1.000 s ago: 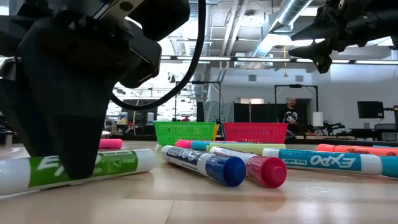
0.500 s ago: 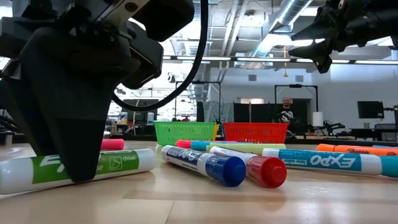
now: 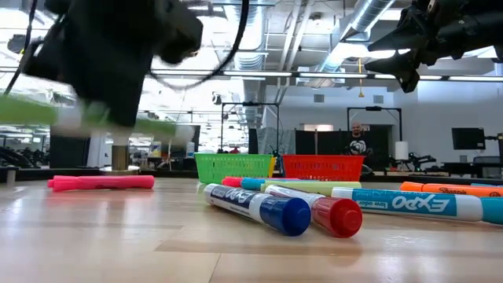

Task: Pick & Place Markers
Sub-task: Put the large light green marker pen into the yellow bin

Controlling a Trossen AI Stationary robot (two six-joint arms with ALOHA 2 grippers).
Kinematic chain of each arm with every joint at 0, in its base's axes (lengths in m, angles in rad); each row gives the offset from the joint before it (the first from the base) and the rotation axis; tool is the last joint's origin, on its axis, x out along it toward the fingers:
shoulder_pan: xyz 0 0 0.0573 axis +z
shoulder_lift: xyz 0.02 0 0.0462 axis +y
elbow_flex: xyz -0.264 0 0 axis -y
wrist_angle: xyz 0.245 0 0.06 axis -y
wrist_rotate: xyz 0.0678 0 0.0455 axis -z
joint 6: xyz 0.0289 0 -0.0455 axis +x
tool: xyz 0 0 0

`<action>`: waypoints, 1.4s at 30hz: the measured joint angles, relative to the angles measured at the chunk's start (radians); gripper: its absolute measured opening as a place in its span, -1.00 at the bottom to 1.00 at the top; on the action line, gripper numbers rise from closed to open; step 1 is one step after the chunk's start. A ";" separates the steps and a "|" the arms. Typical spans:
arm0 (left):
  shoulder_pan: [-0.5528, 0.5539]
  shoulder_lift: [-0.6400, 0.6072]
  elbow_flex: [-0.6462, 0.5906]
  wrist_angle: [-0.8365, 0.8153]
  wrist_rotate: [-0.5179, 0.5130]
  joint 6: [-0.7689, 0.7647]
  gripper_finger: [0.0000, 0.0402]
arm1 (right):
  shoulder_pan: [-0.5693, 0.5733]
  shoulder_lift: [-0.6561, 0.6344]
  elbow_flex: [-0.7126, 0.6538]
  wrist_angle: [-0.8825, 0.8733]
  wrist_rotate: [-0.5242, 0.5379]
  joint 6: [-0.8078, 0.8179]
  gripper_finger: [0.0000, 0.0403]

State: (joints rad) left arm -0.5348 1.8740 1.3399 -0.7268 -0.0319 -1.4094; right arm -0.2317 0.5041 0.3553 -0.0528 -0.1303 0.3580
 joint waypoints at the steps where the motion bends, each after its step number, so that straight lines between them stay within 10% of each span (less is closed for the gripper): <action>1: 0.005 -0.022 0.001 0.002 0.000 0.000 -0.66 | 0.000 0.000 0.000 0.000 0.000 0.000 -0.12; 19: 0.109 -0.304 0.004 0.001 0.003 0.086 -0.65 | 0.000 0.000 0.000 0.000 0.000 0.000 -0.12; 42: 0.330 -0.385 0.004 0.001 0.146 0.721 -0.64 | 0.000 0.000 0.000 0.000 0.000 0.000 -0.12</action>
State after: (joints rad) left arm -0.2045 1.4887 1.3441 -0.7258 0.1145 -0.6881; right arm -0.2315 0.5041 0.3553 -0.0528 -0.1303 0.3580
